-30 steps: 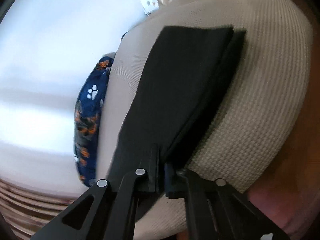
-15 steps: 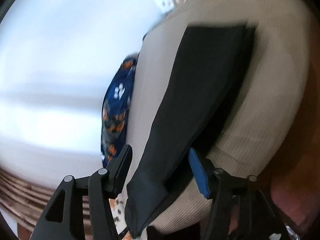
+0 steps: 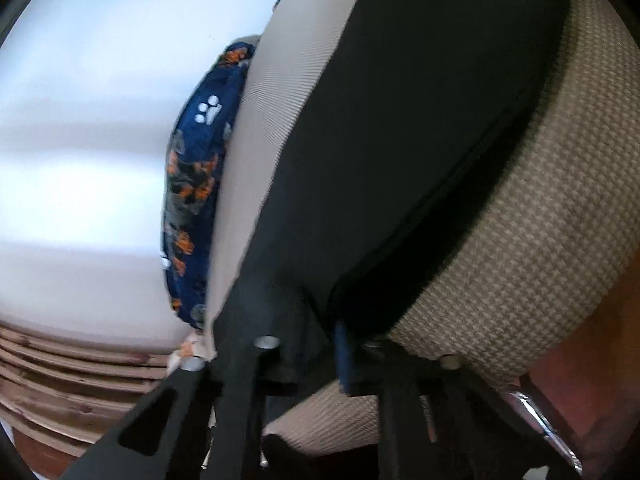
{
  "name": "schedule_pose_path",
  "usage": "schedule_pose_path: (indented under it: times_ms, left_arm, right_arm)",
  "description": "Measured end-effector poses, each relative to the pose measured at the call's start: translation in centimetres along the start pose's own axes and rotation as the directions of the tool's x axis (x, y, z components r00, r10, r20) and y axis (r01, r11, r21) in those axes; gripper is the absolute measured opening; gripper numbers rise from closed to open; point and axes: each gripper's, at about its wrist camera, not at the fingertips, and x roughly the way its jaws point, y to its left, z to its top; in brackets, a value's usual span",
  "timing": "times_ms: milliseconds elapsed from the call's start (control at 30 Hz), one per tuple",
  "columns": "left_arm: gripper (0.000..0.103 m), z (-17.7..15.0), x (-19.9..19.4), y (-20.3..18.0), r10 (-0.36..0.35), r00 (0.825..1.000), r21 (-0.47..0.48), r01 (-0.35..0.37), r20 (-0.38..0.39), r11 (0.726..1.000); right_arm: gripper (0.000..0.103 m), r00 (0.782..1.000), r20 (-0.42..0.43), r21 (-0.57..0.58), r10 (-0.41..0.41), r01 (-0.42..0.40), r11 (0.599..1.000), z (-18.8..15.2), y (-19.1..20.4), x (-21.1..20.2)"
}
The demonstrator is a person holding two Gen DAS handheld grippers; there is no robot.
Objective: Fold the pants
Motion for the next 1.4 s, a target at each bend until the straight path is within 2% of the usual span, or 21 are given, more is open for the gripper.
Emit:
schedule_pose_path:
  times_ms: [200, 233, 267, 333, 400, 433, 500, 567, 600, 633, 700, 767, 833, 933, 1000, 1033, 1100, 1133, 1233, 1333, 1400]
  left_arm:
    - [0.057, 0.1, 0.5, 1.4, 0.060, 0.998, 0.026, -0.059, -0.007, 0.998]
    - [0.057, 0.1, 0.7, 1.8, 0.067, 0.998, 0.020, -0.067, -0.012, 0.998]
    - [0.057, 0.1, 0.8, 2.0, 0.070, 0.997, 0.014, -0.070, -0.016, 0.997]
    - [0.057, -0.1, 1.1, 2.6, 0.079, 0.996, 0.002, -0.079, -0.031, 0.997]
    - [0.057, -0.2, 0.9, 2.8, 0.076, 0.997, -0.003, -0.077, -0.028, 0.997]
    - [0.057, -0.2, 0.6, 2.7, 0.072, 0.997, -0.004, -0.073, -0.021, 0.997]
    - [0.057, 0.0, 0.0, 2.5, 0.059, 0.998, -0.006, -0.059, 0.000, 0.998]
    - [0.057, 0.2, -0.5, 2.0, 0.038, 0.999, -0.002, -0.038, 0.019, 0.999]
    - [0.057, 0.2, -0.8, 1.6, 0.024, 0.999, 0.002, -0.024, 0.030, 1.000]
    - [0.057, 0.2, -0.9, 1.3, 0.017, 0.999, 0.002, -0.017, 0.030, 1.000]
    - [0.057, 0.0, -1.1, 0.7, -0.016, 1.000, 0.004, 0.016, 0.019, 1.000]
    - [0.057, -0.2, -1.3, 0.3, -0.026, 1.000, 0.010, 0.025, 0.014, 1.000]
    - [0.057, -0.5, -1.5, 0.3, -0.017, 1.000, 0.011, 0.017, 0.004, 1.000]
    - [0.057, -0.7, -2.1, 1.5, -0.007, 1.000, -0.019, 0.007, 0.007, 1.000]
    - [0.057, -0.6, -3.1, 3.2, 0.019, 1.000, -0.062, -0.017, 0.022, 0.998]
    - [0.057, -0.4, -3.7, 4.4, 0.044, 0.998, -0.095, -0.040, 0.035, 0.995]
    - [0.057, -0.1, -5.0, 6.6, 0.059, 0.997, -0.162, -0.048, 0.059, 0.986]
    - [0.057, 0.0, -5.5, 7.4, 0.061, 0.996, -0.188, -0.047, 0.067, 0.981]
    - [0.057, -0.1, -7.4, 11.0, 0.073, 0.994, -0.288, -0.047, 0.078, 0.956]
    - [0.057, -1.0, -8.4, 13.6, 0.067, 0.996, -0.355, -0.042, 0.059, 0.934]
    - [0.057, -1.8, -8.1, 14.3, -0.004, 1.000, -0.370, 0.009, 0.015, 0.929]
  right_arm:
    - [0.005, 0.998, -0.028, 0.014, -0.054, 0.055, 0.998, 0.0, -1.1, -1.3]
    - [0.002, 0.998, -0.028, 0.014, -0.054, 0.055, 0.998, 0.0, -1.1, -1.3]
    - [0.002, 0.999, -0.045, 0.072, -0.018, 0.021, 0.997, 0.4, -2.0, -1.2]
    - [0.007, 0.999, -0.044, 0.079, -0.018, 0.022, 0.997, 0.4, -1.7, -1.3]
    - [0.011, 0.997, -0.029, 0.046, -0.070, 0.071, 0.996, -0.3, -0.8, -2.0]
    - [0.018, 0.996, -0.023, 0.037, -0.089, 0.089, 0.995, -0.9, -0.1, -2.4]
    - [0.026, 0.998, -0.044, -0.001, -0.038, 0.038, 0.999, -2.3, 1.7, -2.5]
    - [0.029, 0.993, -0.116, -0.064, 0.001, -0.009, 0.998, -3.7, 4.2, -1.1]
    - [0.035, 0.986, -0.164, -0.083, 0.028, -0.042, 0.996, -4.5, 5.6, 0.0]
    - [0.046, 0.973, -0.222, -0.086, 0.068, -0.089, 0.992, -5.3, 6.8, 1.4]
    - [0.054, 0.944, -0.318, -0.112, 0.090, -0.132, 0.985, -7.1, 9.1, 4.1]
    - [0.054, 0.924, -0.382, -0.191, 0.034, -0.115, 0.975, -9.0, 11.1, 6.8]
    - [0.054, 0.917, -0.398, -0.275, -0.034, -0.084, 0.958, -10.8, 12.6, 9.1]
    - [0.054, 0.905, -0.422, -0.289, -0.042, -0.091, 0.953, -12.0, 13.3, 11.3]
    - [0.054, 0.908, -0.396, -0.352, -0.140, -0.009, 0.936, -12.6, 13.2, 12.1]
    - [0.055, 0.898, -0.413, -0.352, -0.154, -0.002, 0.936, -12.9, 13.2, 12.7]
    - [0.055, 0.864, -0.495, -0.284, -0.089, -0.064, 0.957, -13.6, 12.6, 13.3]
    - [0.054, 0.856, -0.514, -0.257, -0.063, -0.084, 0.963, -14.3, 12.6, 13.3]
    - [0.054, 0.872, -0.482, -0.282, -0.085, -0.063, 0.957, -14.7, 12.9, 13.1]
    - [0.053, 0.889, -0.451, -0.238, -0.078, -0.035, 0.971, -14.1, 12.2, 12.6]
    - [0.052, 0.895, -0.441, -0.209, -0.071, -0.025, 0.978, -14.0, 11.8, 12.7]
